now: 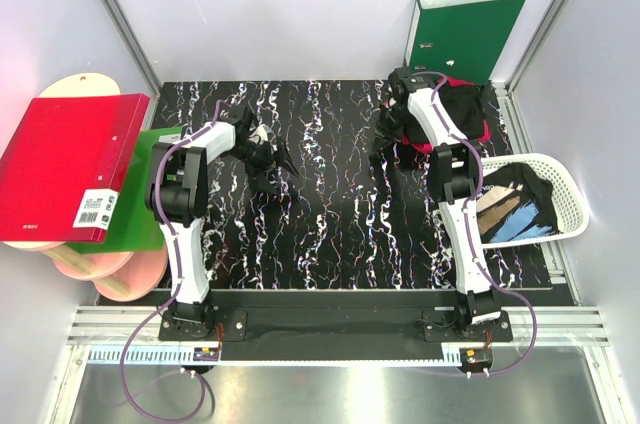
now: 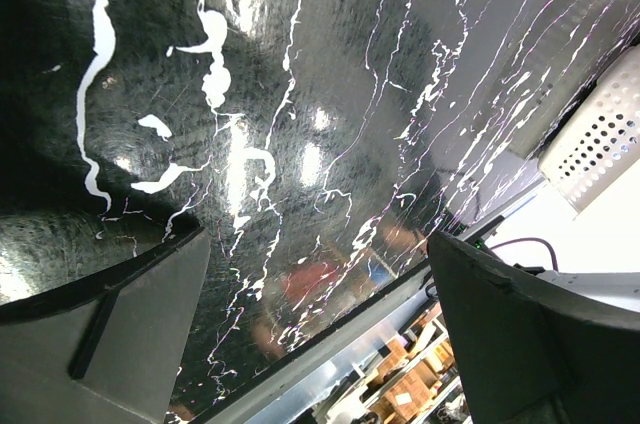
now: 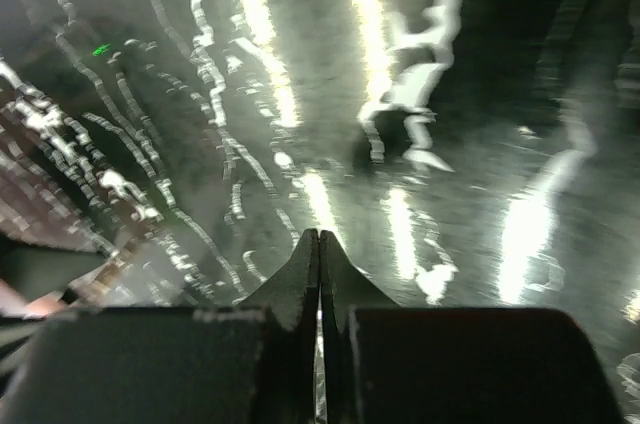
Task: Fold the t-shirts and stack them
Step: Put the neatly folded tshirt into the corner of the board with the right arm
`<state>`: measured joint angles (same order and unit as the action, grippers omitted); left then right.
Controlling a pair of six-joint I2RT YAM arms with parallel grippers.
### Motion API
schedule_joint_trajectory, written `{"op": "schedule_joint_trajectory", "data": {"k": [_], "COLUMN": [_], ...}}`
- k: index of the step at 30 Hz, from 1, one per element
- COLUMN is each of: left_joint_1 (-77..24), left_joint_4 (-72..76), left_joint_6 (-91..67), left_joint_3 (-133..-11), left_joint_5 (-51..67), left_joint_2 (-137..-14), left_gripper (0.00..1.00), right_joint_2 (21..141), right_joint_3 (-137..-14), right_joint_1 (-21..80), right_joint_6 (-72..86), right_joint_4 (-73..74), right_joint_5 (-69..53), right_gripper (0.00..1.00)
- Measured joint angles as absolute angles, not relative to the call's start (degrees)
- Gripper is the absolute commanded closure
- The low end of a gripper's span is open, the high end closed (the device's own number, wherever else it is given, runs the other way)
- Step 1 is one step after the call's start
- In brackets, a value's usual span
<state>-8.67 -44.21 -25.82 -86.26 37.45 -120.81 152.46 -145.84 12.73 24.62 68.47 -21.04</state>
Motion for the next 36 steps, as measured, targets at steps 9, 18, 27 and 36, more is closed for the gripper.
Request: {"op": "schedule_joint_trajectory", "data": {"k": [9, 18, 27, 36], "left_joint_1": [-8.67, -8.67, -8.67, -8.67], "left_joint_4": [-44.36, -44.49, -44.51, -44.51], "left_joint_6": [-25.5, -25.41, -25.26, -25.04], "left_joint_3": [-86.26, -86.26, -86.26, -86.17], "left_joint_5": [37.54, 37.54, 37.6, 37.87], "left_joint_2": [-120.84, -120.84, -120.84, -120.84], "left_gripper": [0.01, 0.01, 0.01, 0.01], "right_joint_2": [152.44, 152.48, 153.62, 155.7], "right_joint_3": [-146.71, -148.7, -148.68, -148.66], "right_joint_1": [12.75, 14.98, 18.55, 17.98], "right_joint_6": [22.76, 18.98, 15.84, 15.22], "right_joint_4": [68.2, 62.28, 59.0, 57.87], "right_joint_5": [-9.67, 3.97, 18.96, 28.97], "right_gripper": [1.0, 1.0, 1.0, 1.0]}}
